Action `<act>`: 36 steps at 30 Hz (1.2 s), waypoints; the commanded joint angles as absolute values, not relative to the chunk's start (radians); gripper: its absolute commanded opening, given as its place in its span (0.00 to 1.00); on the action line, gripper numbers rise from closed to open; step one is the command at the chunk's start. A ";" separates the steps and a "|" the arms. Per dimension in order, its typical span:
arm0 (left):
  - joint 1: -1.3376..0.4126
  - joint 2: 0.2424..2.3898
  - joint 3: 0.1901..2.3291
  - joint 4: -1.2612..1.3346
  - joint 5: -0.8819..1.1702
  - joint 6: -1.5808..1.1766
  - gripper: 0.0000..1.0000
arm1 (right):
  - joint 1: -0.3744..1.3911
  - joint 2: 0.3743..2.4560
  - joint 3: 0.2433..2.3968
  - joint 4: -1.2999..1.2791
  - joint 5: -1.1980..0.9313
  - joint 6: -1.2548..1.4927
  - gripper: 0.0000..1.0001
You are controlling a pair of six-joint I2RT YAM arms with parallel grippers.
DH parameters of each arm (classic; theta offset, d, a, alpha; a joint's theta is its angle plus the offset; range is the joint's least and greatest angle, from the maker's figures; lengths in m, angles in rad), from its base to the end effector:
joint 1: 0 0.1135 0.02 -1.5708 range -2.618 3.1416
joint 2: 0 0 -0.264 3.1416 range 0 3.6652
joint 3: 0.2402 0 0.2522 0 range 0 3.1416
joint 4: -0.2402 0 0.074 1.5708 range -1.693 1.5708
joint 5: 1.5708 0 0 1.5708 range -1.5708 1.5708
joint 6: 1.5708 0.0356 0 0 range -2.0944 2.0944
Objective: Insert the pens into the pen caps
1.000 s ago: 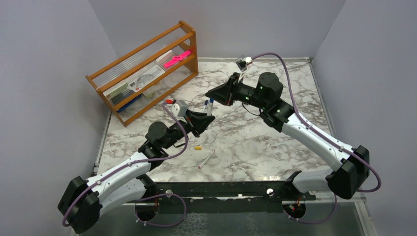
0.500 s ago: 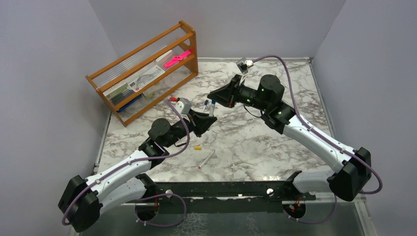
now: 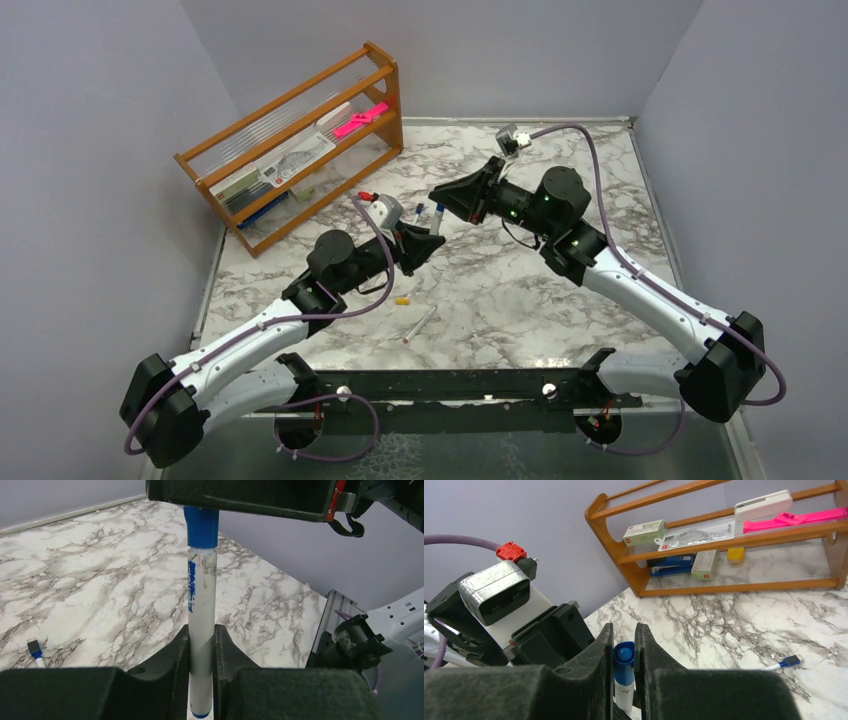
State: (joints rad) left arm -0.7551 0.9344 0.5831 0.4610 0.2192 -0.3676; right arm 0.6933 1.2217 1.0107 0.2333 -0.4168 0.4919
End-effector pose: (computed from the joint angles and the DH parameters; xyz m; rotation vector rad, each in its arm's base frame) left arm 0.1562 -0.1577 0.3098 0.4838 1.4799 -1.0622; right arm 0.2125 0.1953 0.3713 -0.5223 1.6104 1.2353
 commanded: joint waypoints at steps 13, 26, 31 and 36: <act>-0.733 0.987 0.828 0.738 0.109 -0.279 0.00 | 0.811 1.233 0.781 0.018 -0.482 0.482 0.01; -0.733 1.007 0.894 0.767 0.095 -0.267 0.00 | 0.820 1.225 0.644 0.073 -0.467 0.517 0.01; -0.733 1.016 0.886 0.759 0.138 -0.263 0.00 | 0.821 1.203 0.653 0.072 -0.443 0.516 0.01; -0.733 0.997 0.815 0.626 0.197 -0.259 0.00 | 0.821 1.177 0.742 0.066 -0.354 0.530 0.02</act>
State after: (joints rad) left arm -0.7677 1.0660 0.7116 0.2592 0.2733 -0.2550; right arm 0.7425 1.1461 0.7738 0.4454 -0.2237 0.4778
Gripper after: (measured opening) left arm 0.173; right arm 0.138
